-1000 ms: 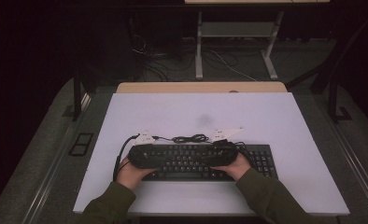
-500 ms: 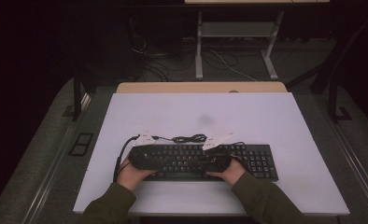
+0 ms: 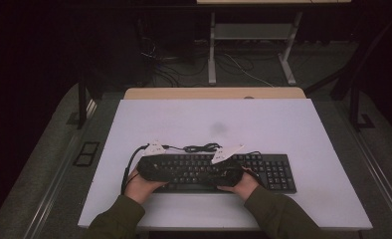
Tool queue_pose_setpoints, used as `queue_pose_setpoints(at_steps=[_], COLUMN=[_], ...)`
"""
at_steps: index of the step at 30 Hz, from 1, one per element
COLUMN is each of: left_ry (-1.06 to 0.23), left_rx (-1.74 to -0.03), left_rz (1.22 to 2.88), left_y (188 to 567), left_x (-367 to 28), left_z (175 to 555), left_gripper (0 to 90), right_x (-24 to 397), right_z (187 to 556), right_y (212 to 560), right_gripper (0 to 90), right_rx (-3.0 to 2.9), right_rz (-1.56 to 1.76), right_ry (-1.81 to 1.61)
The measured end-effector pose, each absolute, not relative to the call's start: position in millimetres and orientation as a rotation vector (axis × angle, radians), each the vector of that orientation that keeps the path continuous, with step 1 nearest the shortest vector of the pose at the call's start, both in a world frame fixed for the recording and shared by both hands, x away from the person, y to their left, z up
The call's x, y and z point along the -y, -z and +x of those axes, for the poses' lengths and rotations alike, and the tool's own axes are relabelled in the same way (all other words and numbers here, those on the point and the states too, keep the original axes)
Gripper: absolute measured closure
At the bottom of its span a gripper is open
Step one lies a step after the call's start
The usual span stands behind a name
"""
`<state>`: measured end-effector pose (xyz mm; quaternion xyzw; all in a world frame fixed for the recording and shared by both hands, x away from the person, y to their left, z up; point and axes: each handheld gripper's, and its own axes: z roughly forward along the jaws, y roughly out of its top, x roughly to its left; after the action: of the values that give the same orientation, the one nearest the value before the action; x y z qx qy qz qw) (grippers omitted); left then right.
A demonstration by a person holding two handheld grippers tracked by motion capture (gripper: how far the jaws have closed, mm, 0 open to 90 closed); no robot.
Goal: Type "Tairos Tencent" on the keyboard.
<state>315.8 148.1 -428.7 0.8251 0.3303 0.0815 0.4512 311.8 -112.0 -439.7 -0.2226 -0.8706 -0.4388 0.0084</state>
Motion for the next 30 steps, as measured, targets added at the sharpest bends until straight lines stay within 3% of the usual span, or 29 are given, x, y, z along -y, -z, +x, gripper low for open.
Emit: queue_pose_setpoints(at_steps=[30], left_ry=[-0.211], left_rx=[-0.812], left_rz=[2.037], left_y=[427.7], left_x=[-148.0], left_z=[315.9], left_gripper=[31.5], right_x=[114.9], right_z=[314.5], right_y=[438.4], right_gripper=[89.1], right_rx=[2.718], right_rz=[-0.721], right_ry=[1.37])
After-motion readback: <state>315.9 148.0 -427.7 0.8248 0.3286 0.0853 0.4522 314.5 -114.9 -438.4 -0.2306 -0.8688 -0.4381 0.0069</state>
